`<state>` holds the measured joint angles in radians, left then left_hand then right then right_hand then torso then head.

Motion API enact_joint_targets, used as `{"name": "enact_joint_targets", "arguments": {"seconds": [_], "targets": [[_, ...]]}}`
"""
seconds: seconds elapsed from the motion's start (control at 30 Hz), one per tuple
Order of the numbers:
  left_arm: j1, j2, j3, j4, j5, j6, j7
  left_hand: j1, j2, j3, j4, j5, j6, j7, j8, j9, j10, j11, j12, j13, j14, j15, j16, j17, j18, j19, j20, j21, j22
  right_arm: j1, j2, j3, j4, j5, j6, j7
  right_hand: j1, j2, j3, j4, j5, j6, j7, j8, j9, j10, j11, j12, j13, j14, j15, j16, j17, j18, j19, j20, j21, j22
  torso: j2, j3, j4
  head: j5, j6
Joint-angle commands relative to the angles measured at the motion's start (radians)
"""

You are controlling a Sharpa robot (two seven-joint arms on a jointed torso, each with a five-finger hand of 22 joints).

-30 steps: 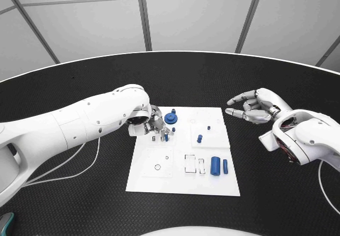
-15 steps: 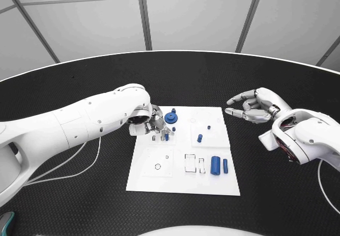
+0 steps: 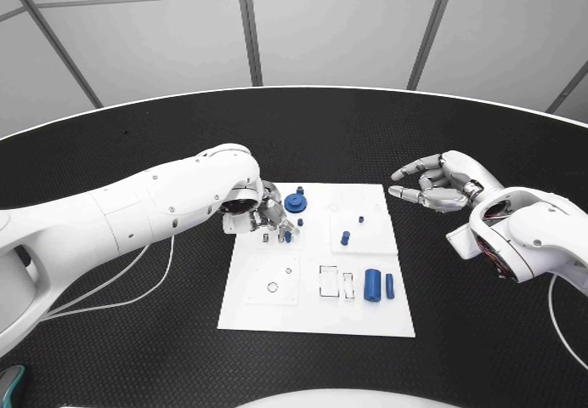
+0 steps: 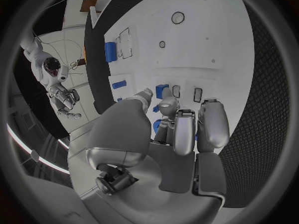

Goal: Assemble the parts on the task board

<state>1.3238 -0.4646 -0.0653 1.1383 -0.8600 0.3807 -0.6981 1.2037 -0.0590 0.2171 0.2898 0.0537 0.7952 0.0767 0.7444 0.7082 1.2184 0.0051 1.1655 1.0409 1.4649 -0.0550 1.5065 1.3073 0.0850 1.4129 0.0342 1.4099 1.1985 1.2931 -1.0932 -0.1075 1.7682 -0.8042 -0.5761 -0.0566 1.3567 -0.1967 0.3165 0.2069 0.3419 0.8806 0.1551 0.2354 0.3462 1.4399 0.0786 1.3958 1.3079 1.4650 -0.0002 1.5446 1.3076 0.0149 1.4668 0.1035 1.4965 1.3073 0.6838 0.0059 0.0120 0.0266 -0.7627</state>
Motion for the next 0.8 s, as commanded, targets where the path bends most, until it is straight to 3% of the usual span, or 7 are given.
{"name": "enact_joint_targets", "arguments": {"seconds": [0.03, 0.8], "targets": [[0.0, 0.001, 0.0, -0.001, -0.001, 0.001, -0.039, 0.011, 0.0, 0.005, -0.001, -0.003, -0.008, -0.001, 0.003, 0.001, -0.005, -0.002, 0.005, 0.0, 0.073, -0.006, 0.002, 0.148, -0.013, 0.008, -0.001, 0.004, 0.001, 0.0, 0.001, 0.0, 0.0, 0.0, 0.0, 0.0, 0.002, -0.005, 0.001, 0.007, 0.005, 0.006, 0.002, 0.007, -0.001, 0.001, -0.009, 0.005, 0.102, 0.088, -0.005, -0.006, 0.19, 0.008, 0.062, -0.005, -0.004, 0.197, 0.001, 0.0004, -0.0001, 0.0, -0.001], [0.0, 0.009, -0.001, -0.013, -0.01, 0.01, -0.038, 0.021, 0.001, 0.021, 0.0, -0.003, -0.009, -0.001, 0.002, 0.002, -0.007, -0.002, 0.004, -0.002, 0.073, -0.006, 0.001, 0.147, -0.013, 0.008, -0.001, 0.004, 0.002, 0.0, 0.005, 0.0, -0.003, 0.0, 0.002, 0.0, 0.002, -0.004, 0.002, 0.009, 0.011, 0.007, 0.002, 0.007, -0.002, 0.003, -0.009, 0.007, 0.104, 0.088, -0.005, -0.006, 0.19, 0.008, 0.062, -0.005, -0.004, 0.197, 0.001, 0.0021, -0.0002, 0.0, -0.008]]}}
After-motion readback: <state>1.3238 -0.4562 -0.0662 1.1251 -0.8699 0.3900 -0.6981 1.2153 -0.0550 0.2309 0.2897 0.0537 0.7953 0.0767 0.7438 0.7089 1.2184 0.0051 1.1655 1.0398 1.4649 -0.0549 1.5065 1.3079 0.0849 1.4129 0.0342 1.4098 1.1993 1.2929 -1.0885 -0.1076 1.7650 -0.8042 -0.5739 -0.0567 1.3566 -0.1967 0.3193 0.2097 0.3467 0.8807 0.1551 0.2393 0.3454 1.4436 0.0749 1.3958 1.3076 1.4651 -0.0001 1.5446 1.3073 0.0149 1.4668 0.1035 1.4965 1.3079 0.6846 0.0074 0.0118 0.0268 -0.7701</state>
